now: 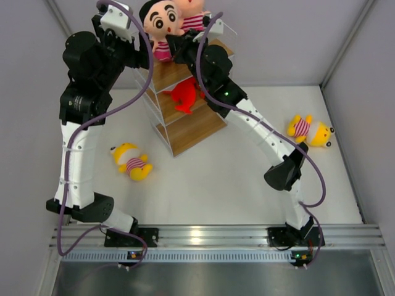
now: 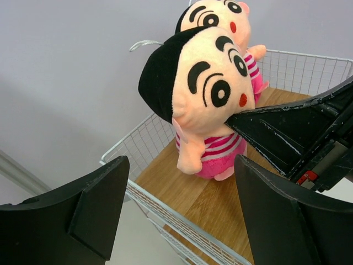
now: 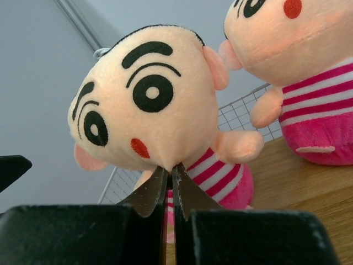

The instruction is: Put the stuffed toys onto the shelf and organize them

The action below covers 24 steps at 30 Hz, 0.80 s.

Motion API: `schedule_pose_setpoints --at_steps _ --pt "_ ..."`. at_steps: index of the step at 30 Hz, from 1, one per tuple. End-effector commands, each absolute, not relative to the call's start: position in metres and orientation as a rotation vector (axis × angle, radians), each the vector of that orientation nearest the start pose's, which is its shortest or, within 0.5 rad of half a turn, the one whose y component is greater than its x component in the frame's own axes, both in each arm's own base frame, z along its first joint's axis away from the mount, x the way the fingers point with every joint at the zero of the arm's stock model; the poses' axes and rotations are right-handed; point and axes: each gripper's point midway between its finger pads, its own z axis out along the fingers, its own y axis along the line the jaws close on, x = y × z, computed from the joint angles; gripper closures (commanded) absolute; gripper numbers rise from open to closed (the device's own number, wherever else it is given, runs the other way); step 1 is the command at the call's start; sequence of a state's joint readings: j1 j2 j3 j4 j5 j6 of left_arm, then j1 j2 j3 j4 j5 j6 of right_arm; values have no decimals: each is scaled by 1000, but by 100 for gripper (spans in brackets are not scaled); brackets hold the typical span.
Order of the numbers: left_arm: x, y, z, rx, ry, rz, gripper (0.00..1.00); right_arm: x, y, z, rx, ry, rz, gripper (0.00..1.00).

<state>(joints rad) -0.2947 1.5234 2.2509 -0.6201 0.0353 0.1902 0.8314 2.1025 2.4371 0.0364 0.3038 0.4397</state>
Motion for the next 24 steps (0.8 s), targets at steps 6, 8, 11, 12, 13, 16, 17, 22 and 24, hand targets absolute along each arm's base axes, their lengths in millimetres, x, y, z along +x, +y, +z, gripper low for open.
schedule_pose_setpoints --at_steps 6,8,11,12,13,16,17,22,24 --pt "398 -117 573 383 1392 -86 17 421 422 571 58 1178 1026 100" --pt "402 -117 568 385 1403 -78 17 422 426 567 54 1184 1032 100" --pt "406 -116 563 387 1416 -65 17 426 430 562 47 1190 1041 91" --pt "406 -116 560 391 1422 -63 17 425 430 563 41 1185 1051 87" --pt "407 -116 560 392 1423 -61 17 426 430 562 43 1187 1048 86" --pt "408 -116 557 398 1428 -56 17 428 430 561 46 1185 1046 87" --pt "409 -113 556 384 1435 -42 17 430 431 559 48 1185 1046 88" --pt "410 -110 555 378 1439 -26 17 433 437 556 24 1172 1060 87" --pt "409 -110 556 379 1434 -24 17 432 440 557 10 1158 1067 85"
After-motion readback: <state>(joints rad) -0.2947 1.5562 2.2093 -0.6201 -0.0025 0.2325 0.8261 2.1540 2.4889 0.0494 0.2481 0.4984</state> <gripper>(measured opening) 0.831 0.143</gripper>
